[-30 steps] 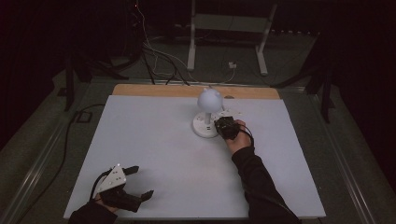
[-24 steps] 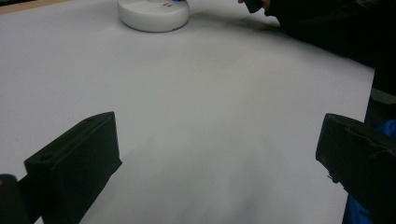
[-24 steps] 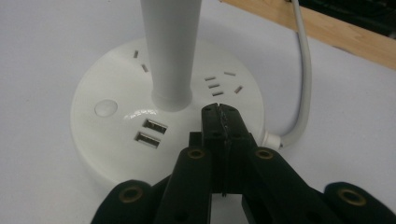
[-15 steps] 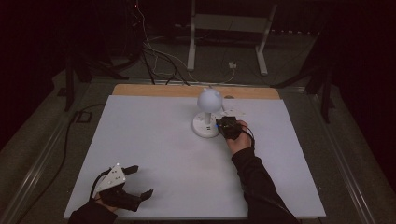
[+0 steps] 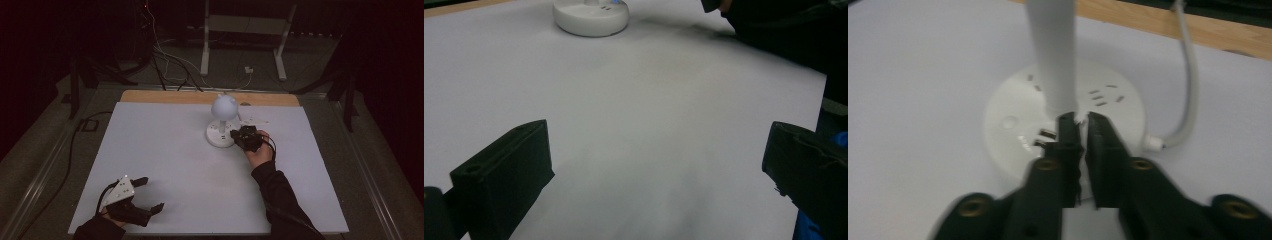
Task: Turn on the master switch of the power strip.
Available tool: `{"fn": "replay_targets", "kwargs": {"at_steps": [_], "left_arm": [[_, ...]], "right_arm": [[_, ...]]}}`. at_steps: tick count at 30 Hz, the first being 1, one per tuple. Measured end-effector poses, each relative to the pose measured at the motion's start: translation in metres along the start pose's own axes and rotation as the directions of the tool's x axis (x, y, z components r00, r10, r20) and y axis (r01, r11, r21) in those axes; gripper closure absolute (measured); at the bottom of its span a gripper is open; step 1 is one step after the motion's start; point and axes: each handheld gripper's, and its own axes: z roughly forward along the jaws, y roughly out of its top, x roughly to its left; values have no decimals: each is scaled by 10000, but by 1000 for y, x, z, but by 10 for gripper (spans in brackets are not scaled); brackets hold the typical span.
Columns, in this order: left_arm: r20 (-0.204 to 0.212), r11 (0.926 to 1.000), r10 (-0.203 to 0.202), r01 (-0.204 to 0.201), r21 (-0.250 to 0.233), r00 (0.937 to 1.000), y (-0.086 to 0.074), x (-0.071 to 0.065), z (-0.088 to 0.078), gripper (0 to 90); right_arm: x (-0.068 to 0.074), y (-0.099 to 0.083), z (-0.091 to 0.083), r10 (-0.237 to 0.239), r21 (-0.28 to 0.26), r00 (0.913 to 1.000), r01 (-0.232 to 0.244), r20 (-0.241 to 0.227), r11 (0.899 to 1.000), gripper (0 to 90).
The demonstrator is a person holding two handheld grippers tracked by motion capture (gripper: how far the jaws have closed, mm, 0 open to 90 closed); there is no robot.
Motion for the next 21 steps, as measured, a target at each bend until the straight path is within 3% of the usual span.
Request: {"fn": "replay_targets", "kwargs": {"at_steps": [8, 13, 15, 21], "left_arm": [[0, 10000, 8, -8, -32, 10000, 0, 0, 0, 3], [-9, 10000, 9, -9, -35, 10000, 0, 0, -1, 2], [-9, 10000, 7, -7, -36, 10000, 0, 0, -1, 2], [-9, 10000, -14, 14, -59, 10000, 0, 0, -1, 2]], "right_arm": [[2, 2, -10, -229, -25, 9980, 228, -588, 9997, 479], [2, 1, -15, 61, -126, 9956, -73, -939, 9999, 263], [1, 0, -18, -30, -2, 9910, 30, -1338, 10000, 162], [2, -3, -26, -501, 19, 9695, 521, -2399, 9986, 13]]}}
